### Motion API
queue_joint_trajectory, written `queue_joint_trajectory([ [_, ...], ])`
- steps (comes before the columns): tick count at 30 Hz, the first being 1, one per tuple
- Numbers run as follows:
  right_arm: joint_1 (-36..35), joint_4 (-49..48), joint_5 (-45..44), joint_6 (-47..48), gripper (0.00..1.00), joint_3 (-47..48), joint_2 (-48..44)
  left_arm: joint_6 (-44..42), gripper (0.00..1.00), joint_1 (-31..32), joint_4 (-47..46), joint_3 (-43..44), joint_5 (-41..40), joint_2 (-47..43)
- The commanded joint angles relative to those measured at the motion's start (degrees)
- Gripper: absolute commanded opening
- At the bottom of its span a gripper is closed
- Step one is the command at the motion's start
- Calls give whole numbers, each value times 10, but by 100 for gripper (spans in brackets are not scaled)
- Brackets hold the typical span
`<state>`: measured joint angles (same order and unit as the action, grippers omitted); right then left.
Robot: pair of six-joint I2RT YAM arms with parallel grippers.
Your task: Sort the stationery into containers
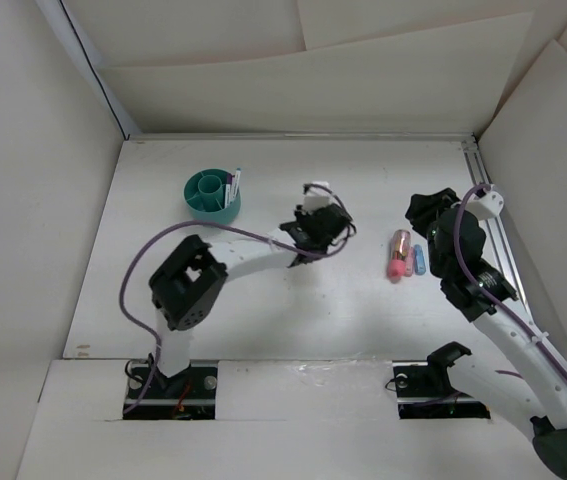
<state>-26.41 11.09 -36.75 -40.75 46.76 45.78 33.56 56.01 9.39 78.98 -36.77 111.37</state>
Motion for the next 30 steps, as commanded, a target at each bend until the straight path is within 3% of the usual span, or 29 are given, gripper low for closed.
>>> queue_joint_trajectory([
  [1,5,-23,4,6,44,16,-1,26,0,-71,-27,-32,-36,-99],
  [3,5,-28,4,6,44,16,5,33,0,-130,-59,-68,-30,-165],
  [9,5,-41,21,11,44,5,5,62,0,-253,-117,-104,-50,-215],
  [19,5,-47,39,22,44,5,-7,39,0,-413,-116,-59,-60,-182],
  [30,5,-47,44,22,44,5,-7,-62,0,-436,-91,40,-147,-74],
])
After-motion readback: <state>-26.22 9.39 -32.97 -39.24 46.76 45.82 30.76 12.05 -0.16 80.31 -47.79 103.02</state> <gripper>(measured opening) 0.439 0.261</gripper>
